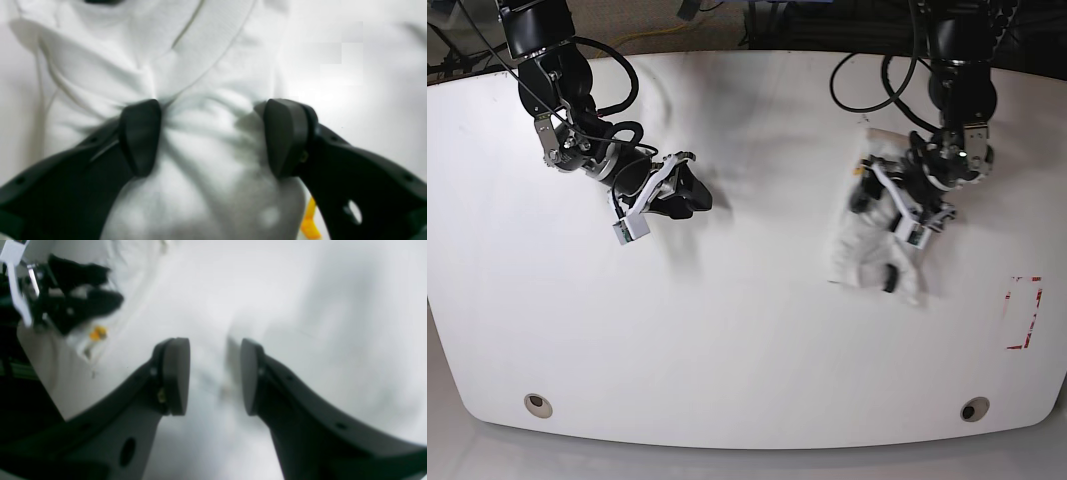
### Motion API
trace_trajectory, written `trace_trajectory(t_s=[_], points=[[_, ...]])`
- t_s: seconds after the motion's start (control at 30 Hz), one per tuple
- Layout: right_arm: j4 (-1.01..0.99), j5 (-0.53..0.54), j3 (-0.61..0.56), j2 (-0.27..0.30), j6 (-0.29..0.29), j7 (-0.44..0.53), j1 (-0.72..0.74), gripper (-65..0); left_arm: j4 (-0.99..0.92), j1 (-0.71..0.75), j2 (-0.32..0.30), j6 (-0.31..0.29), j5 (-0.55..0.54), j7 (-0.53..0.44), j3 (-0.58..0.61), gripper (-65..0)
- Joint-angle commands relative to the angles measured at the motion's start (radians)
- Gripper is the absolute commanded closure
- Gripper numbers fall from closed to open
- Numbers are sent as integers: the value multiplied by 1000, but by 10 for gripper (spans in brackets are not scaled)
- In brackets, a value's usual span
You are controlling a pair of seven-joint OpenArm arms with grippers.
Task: Fold the T-shirt properly
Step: 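Carry the bundle with the left gripper to the table's side edge and release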
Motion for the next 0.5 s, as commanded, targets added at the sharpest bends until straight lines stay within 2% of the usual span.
trace_trajectory(t_s=[0.0, 0.1, 0.23, 0.47], points=[[20, 21, 6, 9, 17, 21, 13, -231, -41, 9, -91, 20, 73, 109, -55, -458], [20, 21, 6, 9, 18, 21, 13, -231, -109, 8, -174, -38, 72, 103, -121, -458], [20, 21, 3, 9, 17, 21, 9, -231, -213, 14, -272, -92, 75, 16, -207, -458], [21, 15, 4, 9, 9, 24, -14, -231, -316, 14, -433, -150, 72, -58, -224, -458]])
